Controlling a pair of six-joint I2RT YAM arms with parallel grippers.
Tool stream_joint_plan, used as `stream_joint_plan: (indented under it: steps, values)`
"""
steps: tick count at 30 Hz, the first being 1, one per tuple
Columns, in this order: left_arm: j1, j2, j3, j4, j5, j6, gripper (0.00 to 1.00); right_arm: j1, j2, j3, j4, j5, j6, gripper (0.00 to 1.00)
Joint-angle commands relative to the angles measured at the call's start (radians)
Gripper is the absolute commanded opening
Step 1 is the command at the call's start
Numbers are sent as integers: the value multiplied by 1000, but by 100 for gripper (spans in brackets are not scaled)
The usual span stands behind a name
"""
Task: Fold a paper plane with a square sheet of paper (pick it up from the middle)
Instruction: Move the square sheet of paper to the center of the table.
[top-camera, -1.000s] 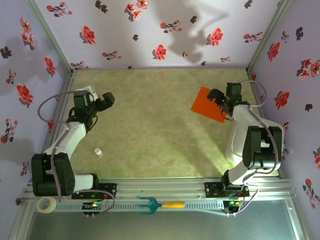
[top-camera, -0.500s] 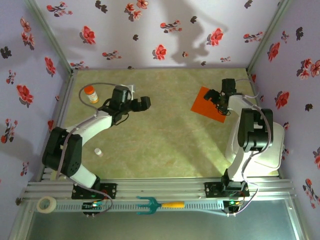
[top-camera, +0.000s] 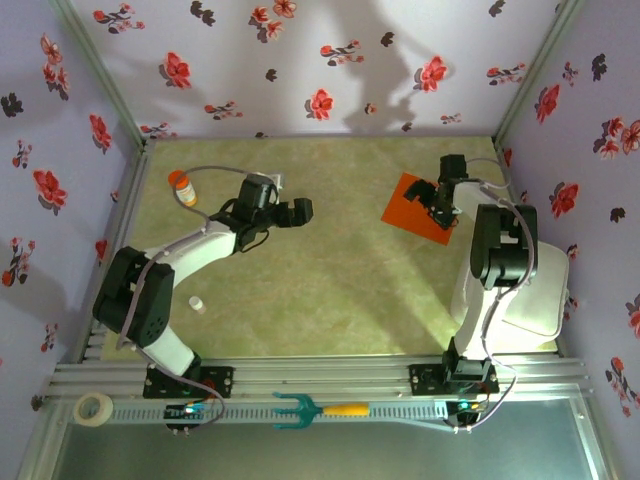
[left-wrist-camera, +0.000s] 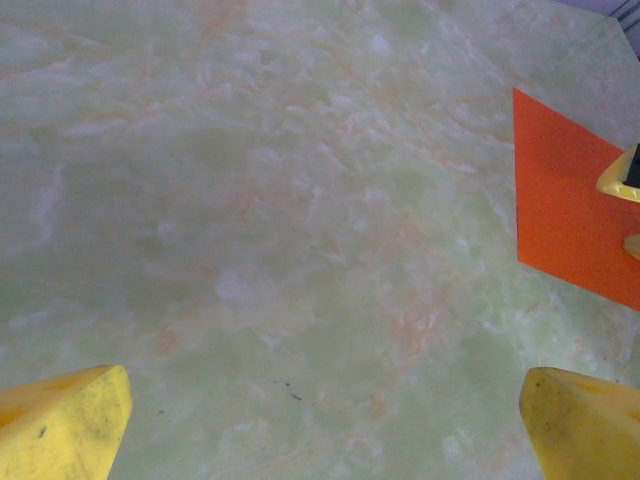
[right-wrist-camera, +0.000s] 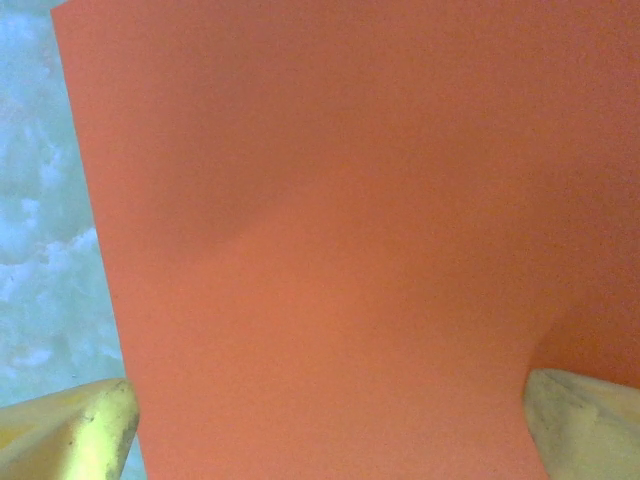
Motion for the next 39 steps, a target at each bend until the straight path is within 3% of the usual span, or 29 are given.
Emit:
stream_joint_plan:
  steps: [1, 8, 14, 19, 28, 39]
  values:
    - [-3, -7, 14, 13, -25, -17, 100, -4, 38, 8, -86, -43, 5, 99]
    - [-3, -23, 7, 17, -25, -11, 100, 32, -24, -73, -92, -79, -9, 99]
    - [-1, -72, -81, 124, -41, -15, 100, 127, -90, -148, -90, -112, -13, 99]
    - [2, -65, -76, 101, -15, -10, 100, 187, -154, -185, -67, -128, -1, 99]
    - [-5, -16, -31, 71, 74, -24, 100, 148, -116, -48, -147, -48, -88, 99]
    - [-32, 52, 47, 19, 137, -17, 100, 114, -21, -50, -94, -117, -52, 99]
